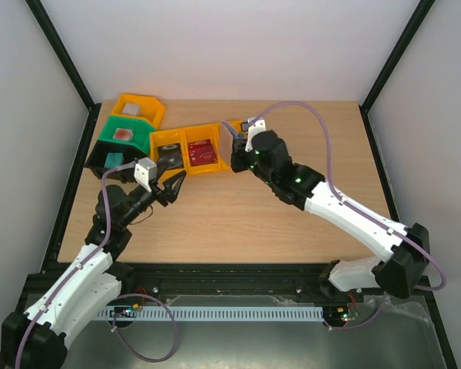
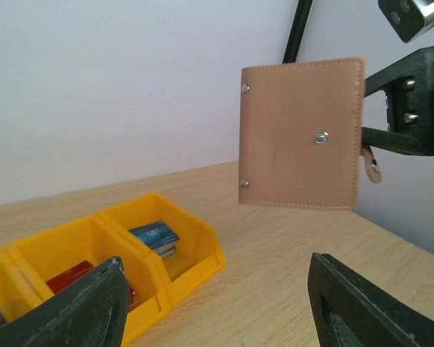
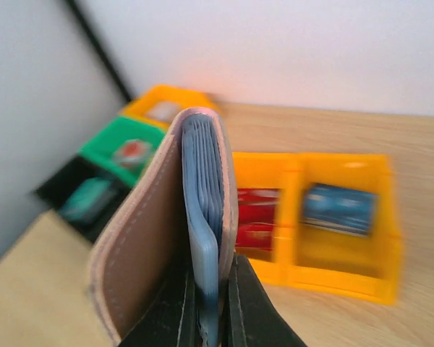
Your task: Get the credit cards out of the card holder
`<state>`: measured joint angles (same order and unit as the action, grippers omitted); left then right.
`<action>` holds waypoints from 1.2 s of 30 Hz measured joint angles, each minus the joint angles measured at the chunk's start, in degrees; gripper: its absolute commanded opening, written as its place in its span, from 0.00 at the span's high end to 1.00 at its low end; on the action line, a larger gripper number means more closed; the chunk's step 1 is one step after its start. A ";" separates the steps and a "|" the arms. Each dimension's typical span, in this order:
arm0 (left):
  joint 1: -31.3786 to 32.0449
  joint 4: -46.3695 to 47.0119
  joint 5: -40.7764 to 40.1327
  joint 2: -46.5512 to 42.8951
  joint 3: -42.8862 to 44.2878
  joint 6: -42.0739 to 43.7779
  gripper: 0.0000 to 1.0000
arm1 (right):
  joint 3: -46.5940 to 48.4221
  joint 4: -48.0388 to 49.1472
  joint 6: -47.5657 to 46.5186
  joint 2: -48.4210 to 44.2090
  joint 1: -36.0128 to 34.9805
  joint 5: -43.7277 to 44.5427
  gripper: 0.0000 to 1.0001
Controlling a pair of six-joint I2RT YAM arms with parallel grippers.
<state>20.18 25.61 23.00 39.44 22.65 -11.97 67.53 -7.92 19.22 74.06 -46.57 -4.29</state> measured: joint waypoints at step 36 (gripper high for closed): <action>3.82 -4.42 -17.22 3.45 -0.22 14.56 0.00 | 18.86 -9.16 6.54 21.29 -16.24 16.63 0.98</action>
<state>24.01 21.19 5.78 42.89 22.44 2.59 86.39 -17.08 25.76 95.35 -62.81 12.34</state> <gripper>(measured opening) 0.994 0.051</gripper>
